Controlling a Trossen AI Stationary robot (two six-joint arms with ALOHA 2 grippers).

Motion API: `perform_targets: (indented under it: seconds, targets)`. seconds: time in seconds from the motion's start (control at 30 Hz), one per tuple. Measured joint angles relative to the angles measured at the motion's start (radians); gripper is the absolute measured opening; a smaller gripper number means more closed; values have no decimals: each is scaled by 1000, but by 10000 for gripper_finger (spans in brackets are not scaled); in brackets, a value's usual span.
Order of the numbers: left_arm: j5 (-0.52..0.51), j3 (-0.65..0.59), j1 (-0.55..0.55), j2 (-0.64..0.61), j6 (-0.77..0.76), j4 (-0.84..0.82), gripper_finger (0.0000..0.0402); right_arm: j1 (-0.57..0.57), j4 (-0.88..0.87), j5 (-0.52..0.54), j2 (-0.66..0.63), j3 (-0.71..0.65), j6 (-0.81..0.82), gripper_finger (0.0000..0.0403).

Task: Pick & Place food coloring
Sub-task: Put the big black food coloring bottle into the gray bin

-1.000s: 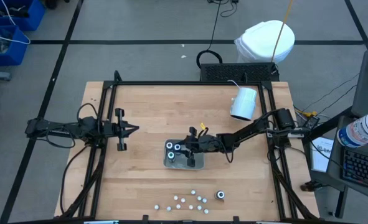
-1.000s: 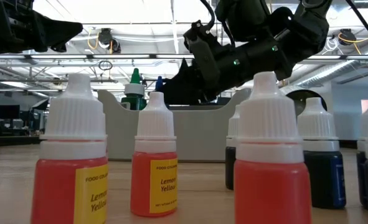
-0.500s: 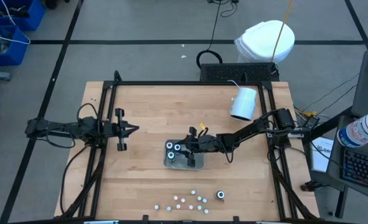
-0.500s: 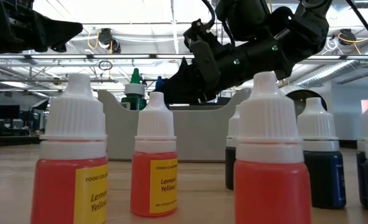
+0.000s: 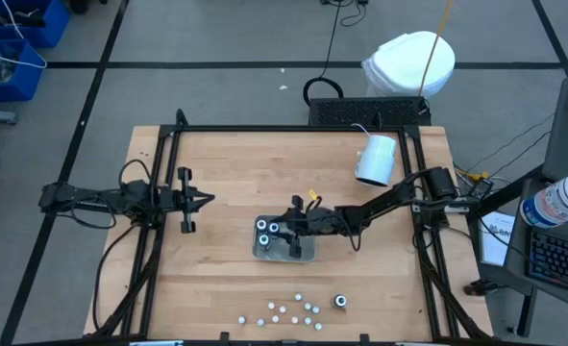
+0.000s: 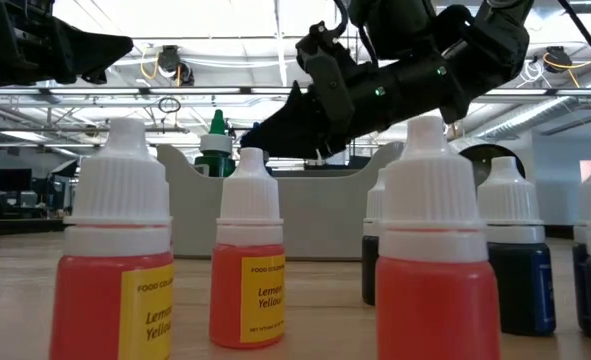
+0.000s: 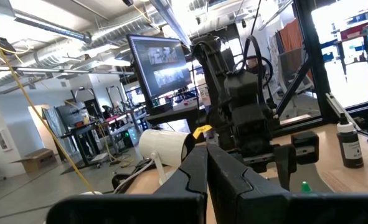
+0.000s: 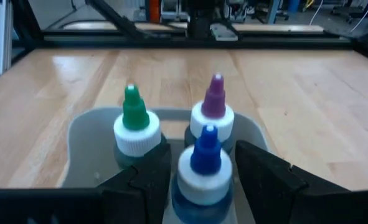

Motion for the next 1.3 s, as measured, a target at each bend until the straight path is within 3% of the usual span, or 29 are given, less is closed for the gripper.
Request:
perform_targets:
  seconds: [0.43, 1.07, 1.3]
  targets:
    - [0, 0, 0, 0, 0, 0, 10, 38, -169, 5, -183, -17, -53, 171]
    - [0, 0, 0, 0, -1, 1, 10, 294, -165, -2, -569, -285, -191, 171]
    - [0, 0, 0, 0, -1, 1, 10, 344, -123, -142, -654, -375, -230, 162]
